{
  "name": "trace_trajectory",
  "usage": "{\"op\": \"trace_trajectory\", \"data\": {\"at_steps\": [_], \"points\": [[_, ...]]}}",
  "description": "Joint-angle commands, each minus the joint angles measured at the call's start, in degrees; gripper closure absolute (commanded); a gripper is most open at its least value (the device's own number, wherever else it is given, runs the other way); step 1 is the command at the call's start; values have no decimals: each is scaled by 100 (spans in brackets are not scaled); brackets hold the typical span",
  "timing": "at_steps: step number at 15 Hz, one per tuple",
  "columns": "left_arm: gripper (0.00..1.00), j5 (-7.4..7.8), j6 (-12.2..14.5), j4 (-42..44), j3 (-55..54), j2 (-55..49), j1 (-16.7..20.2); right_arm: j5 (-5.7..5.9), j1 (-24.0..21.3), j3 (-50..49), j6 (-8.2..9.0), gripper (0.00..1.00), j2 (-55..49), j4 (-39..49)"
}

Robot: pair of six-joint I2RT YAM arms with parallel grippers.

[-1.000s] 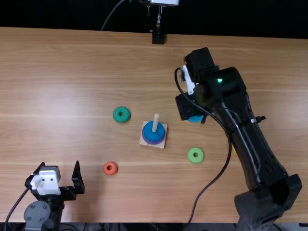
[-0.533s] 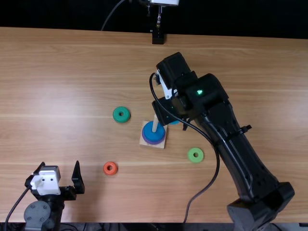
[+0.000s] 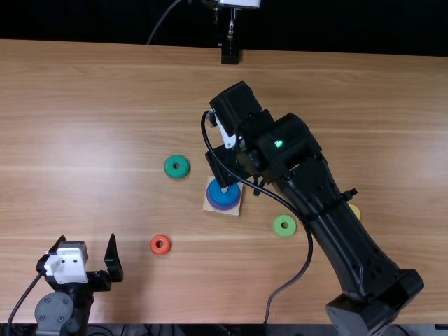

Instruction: Build the Hanoi tower: stack the rings onto the peg from bottom to top in this color order: purple, dark blue, light blue, dark green, light green, yellow, orange.

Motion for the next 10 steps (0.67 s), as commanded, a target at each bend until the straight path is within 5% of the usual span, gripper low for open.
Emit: {"op": "trace_trajectory", "data": {"at_steps": [1, 10], "points": [[0, -2, 86, -429, -615, -67, 30, -4, 39, 160, 42, 100, -120, 7], [0, -2, 86, -429, -615, -67, 30, -4, 30, 626, 53, 100, 530, 18]]}}
